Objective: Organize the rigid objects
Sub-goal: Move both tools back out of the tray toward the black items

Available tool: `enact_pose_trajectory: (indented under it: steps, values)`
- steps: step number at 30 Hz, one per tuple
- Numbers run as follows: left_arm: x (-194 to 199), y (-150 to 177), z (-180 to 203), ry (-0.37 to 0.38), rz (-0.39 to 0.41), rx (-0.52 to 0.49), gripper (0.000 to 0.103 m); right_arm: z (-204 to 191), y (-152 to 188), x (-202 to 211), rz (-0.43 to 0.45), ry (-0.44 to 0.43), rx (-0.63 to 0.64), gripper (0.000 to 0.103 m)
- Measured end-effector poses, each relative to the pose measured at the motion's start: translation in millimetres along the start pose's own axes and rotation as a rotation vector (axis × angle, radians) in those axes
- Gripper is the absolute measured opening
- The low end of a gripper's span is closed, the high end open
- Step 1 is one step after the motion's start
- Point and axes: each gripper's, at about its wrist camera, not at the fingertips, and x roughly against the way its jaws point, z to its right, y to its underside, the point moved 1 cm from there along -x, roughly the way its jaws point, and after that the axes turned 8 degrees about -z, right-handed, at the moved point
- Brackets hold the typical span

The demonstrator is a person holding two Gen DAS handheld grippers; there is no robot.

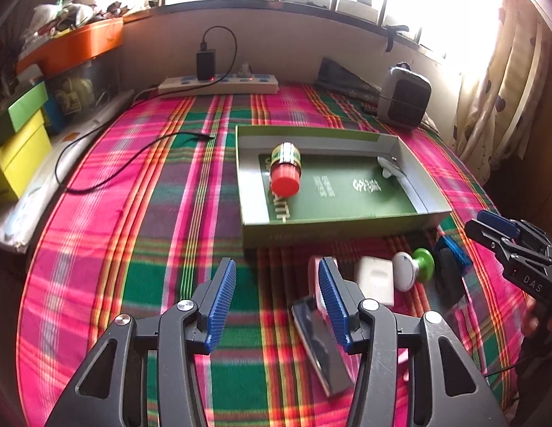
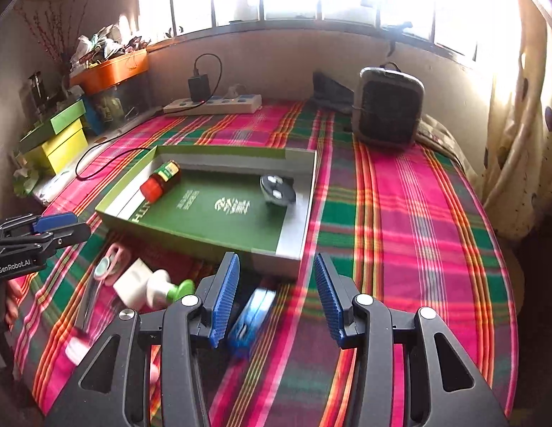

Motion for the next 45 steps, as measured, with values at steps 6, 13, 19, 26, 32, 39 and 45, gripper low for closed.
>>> enact_pose_trajectory:
  steps: [6,13,19,26,32,39,45]
  values:
    - [0.7,21.2,1.4,0.011,-0.021,0.0,0.048,-4.4,22.0,12.6,0.019,-0.019,-0.027,0.045]
    - [-0.4,35.3,-1.0,0.036,-0.038,0.021,0.048,-12.5,42.3,22.1,0.026,-0.051,-0.043,0.045]
    - [-3.8,43.3,6.6,0.042,-0.056,0.006,0.049,-26.7,50.0,17.5,0.005,-0.08,-0.026,0.045]
    - [-11.2,46.4,16.8,0.038,-0.076,-0.018,0.049,-36.6,54.3,1.8,-0.057,-0.051,-0.013,0.045]
    - [-17.0,46.8,25.0,0.014,-0.084,-0.044,0.049,-34.9,51.7,-8.3,-0.093,-0.043,-0.038,0.045]
    - [-20.2,45.7,29.4,-0.038,-0.078,-0.078,0.049,-39.2,48.9,-15.3,-0.102,-0.01,-0.012,0.045]
    - [-19.9,46.8,24.5,-0.077,-0.072,-0.089,0.049,-36.3,47.8,-16.7,-0.109,0.0,-0.022,0.045]
